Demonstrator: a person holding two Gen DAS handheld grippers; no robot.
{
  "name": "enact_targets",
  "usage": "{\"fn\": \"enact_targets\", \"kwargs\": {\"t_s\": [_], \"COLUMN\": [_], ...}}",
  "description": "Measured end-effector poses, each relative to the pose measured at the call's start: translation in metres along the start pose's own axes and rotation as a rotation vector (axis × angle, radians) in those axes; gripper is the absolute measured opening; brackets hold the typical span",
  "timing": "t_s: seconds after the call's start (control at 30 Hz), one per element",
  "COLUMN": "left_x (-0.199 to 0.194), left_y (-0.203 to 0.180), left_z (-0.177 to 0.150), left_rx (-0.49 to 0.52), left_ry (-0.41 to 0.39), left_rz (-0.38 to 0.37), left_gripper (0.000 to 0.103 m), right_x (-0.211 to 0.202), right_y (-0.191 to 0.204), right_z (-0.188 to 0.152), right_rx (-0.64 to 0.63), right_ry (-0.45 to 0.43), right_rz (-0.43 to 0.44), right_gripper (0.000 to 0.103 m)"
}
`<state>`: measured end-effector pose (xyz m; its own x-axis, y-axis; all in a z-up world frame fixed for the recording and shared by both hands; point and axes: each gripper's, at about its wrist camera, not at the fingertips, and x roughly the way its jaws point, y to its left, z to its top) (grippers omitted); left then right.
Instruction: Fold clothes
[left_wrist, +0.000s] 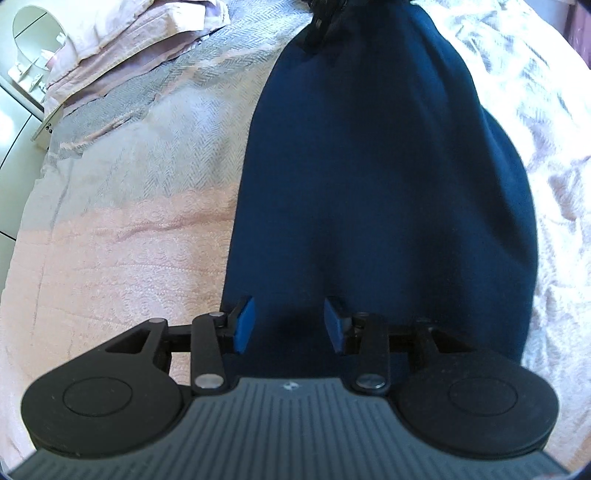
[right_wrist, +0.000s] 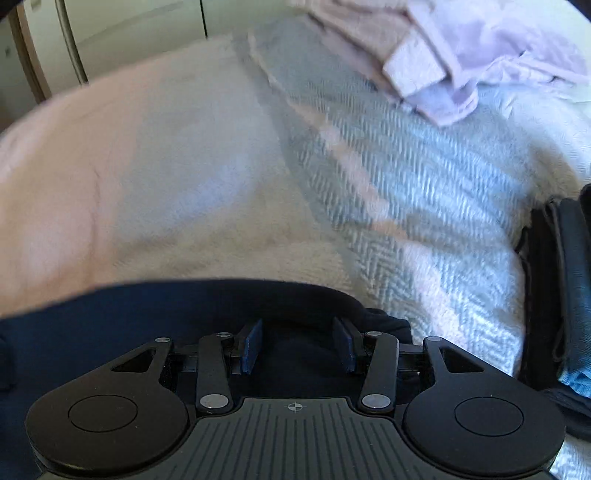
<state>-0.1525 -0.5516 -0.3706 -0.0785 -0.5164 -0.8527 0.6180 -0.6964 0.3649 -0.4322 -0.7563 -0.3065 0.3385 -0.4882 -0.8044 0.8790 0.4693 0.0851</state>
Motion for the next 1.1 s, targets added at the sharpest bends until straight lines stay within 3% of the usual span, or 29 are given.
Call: {"fn": "enact_targets", "kwargs": {"t_s": [0.17,0.23,0.27,0.3,0.43,0.5,0.6,0.63,0.73,0.9,1.1], "left_x": [-0.035,-0.053,-0.063,-0.072,-0.087,-0.078,-0.059,-0.058,-0.061,-0.067,-0.061], "left_y": [-0.002,-0.010,-0.019,-0.029,-0.084,-0.110,-0.135,-0.136,-0.122,-0.062,0.005], "left_z": [0.007,0.011,0.012,0.011,0.002,-0.005,-0.017,-0.019,-0.018,0.004,0.013], "left_rx": [-0.019,-0.004,0.025,0.063,0.300,0.440,0.621,0.639,0.611,0.303,-0.019], "left_ry": [-0.088,-0.144,-0.182,-0.220,-0.315,-0.302,-0.261,-0.261,-0.250,-0.233,-0.228], "left_rz": [-0.068,-0.103,-0.125,-0.150,-0.196,-0.125,0.006,0.025,0.002,-0.229,-0.395], "left_gripper": [0.037,0.042,0.045,0.051,0.059,0.057,0.038,0.030,0.008,0.005,0.004], "right_x": [-0.076,-0.102,-0.111,-0.120,-0.149,-0.163,-0.174,-0.177,-0.176,-0.160,-0.133], "right_y": [0.005,0.015,0.022,0.030,0.063,0.080,0.102,0.109,0.122,0.146,0.177], "right_z": [-0.037,-0.066,-0.082,-0.098,-0.163,-0.189,-0.213,-0.219,-0.226,-0.225,-0.211], "right_rx": [0.105,0.144,0.162,0.185,0.323,0.394,0.464,0.476,0.501,0.499,0.449], "right_ry": [-0.140,-0.149,-0.143,-0.134,-0.070,-0.071,-0.076,-0.081,-0.092,-0.118,-0.178], "right_rz": [-0.011,-0.032,-0.047,-0.060,-0.089,-0.100,-0.097,-0.096,-0.070,0.000,0.047], "right_gripper": [0.046,0.053,0.066,0.072,0.072,0.072,0.072,0.072,0.072,0.072,0.072]}}
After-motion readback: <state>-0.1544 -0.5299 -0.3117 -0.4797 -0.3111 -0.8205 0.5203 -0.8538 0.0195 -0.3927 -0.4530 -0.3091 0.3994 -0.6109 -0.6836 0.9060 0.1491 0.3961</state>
